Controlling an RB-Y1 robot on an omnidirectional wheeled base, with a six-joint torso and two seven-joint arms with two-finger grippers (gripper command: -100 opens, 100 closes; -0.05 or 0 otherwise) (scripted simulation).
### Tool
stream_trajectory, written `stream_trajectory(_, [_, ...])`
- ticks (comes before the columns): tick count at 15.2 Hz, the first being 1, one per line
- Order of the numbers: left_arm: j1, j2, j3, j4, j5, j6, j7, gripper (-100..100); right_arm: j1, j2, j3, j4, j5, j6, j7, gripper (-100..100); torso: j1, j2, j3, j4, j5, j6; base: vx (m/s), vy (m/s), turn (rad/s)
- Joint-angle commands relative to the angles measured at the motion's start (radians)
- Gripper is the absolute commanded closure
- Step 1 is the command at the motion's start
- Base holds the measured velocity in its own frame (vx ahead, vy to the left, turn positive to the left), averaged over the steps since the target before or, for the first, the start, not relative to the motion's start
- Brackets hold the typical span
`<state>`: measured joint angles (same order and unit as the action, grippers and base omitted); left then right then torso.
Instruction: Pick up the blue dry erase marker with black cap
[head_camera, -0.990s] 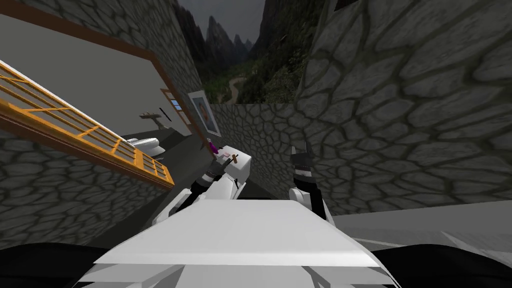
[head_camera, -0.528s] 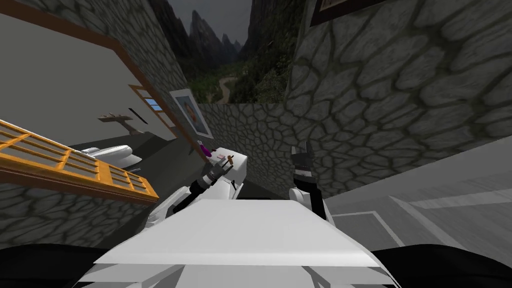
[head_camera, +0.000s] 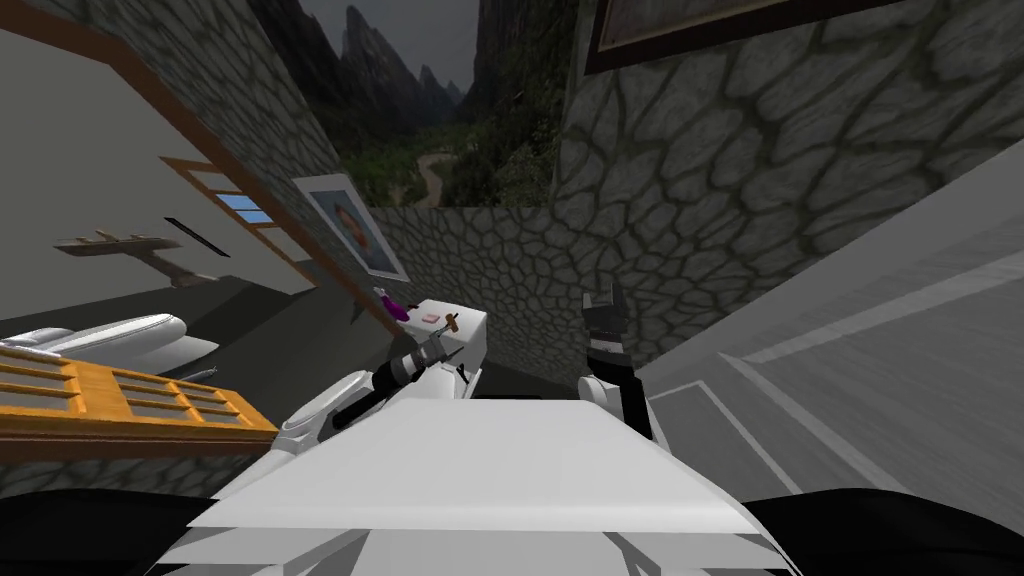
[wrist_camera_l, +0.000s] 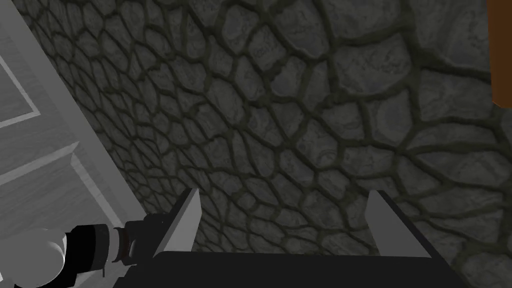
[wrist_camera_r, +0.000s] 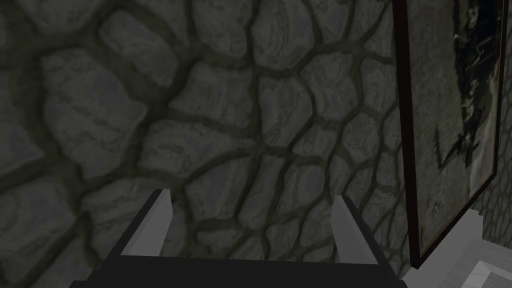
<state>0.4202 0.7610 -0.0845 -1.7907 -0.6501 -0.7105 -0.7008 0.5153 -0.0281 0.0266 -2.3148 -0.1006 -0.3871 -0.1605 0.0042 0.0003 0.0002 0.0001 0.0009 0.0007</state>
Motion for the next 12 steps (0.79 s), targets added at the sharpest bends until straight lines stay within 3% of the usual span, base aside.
stream_trajectory(1, [0.0,0.021,-0.007,0.003,-0.03,-0.003,-0.032,-100,0.0,0.0,0.0,0.0,0.0,0.0,0.0,0,0.0,0.0,0.0,0.0,0.0,0.0,-0.031,0.036,-0.121])
stream_trajectory(2, [-0.008,0.063,-0.016,0.034,-0.065,-0.026,-0.066,-100,0.0,0.0,0.0,0.0,0.0,0.0,0.0,0,0.0,0.0,0.0,0.0,0.0,-0.001,-0.036,0.031,-0.27])
stream_trajectory(3, [-0.008,0.068,-0.016,0.034,-0.08,-0.026,-0.08,-100,0.0,0.0,0.0,0.0,0.0,0.0,0.0,0,0.0,0.0,0.0,0.0,0.0,0.0,-0.039,0.033,-0.293])
stream_trajectory(4, [-0.016,0.1,-0.026,0.065,-0.107,-0.05,-0.105,-100,0.0,0.0,0.0,0.0,0.0,0.0,0.0,0,0.0,0.0,0.0,0.0,0.0,0.0,-0.047,0.033,-0.344])
stream_trajectory(5, [-0.016,0.115,-0.026,0.065,-0.129,-0.05,-0.128,-100,0.0,0.0,0.0,0.0,0.0,0.0,0.0,0,0.0,0.0,0.0,0.0,0.0,0.0,-0.047,0.039,-0.274])
stream_trajectory(6, [-0.016,0.115,-0.026,0.065,-0.129,-0.05,-0.128,-100,0.0,0.0,0.0,0.0,0.0,0.0,0.0,0,0.0,0.0,0.0,0.0,0.0,0.0,-0.031,0.032,-0.086])
stream_trajectory(7, [-0.025,0.152,-0.035,0.096,-0.169,-0.073,-0.164,-100,0.0,0.0,0.0,0.0,0.0,0.0,0.0,0,0.0,0.0,0.0,0.0,0.0,-0.001,-0.031,0.024,-0.272])
stream_trajectory(10, [-0.033,0.208,-0.045,0.127,-0.225,-0.097,-0.224,-100,0.0,0.0,0.0,0.0,0.0,0.0,0.0,0,0.0,0.0,0.0,0.0,0.0,0.001,-0.044,0.031,-0.328])
stream_trajectory(11, [-0.033,0.208,-0.045,0.127,-0.226,-0.097,-0.224,-100,0.0,0.0,0.0,0.0,0.0,0.0,0.0,0,0.0,0.0,0.0,0.0,0.0,0.0,-0.034,0.025,-0.056])
stream_trajectory(12, [-0.041,0.247,-0.054,0.157,-0.262,-0.12,-0.263,-100,0.0,0.0,0.0,0.0,0.0,0.0,0.0,0,0.0,0.0,0.0,0.0,0.0,-0.001,-0.035,0.015,-0.182])
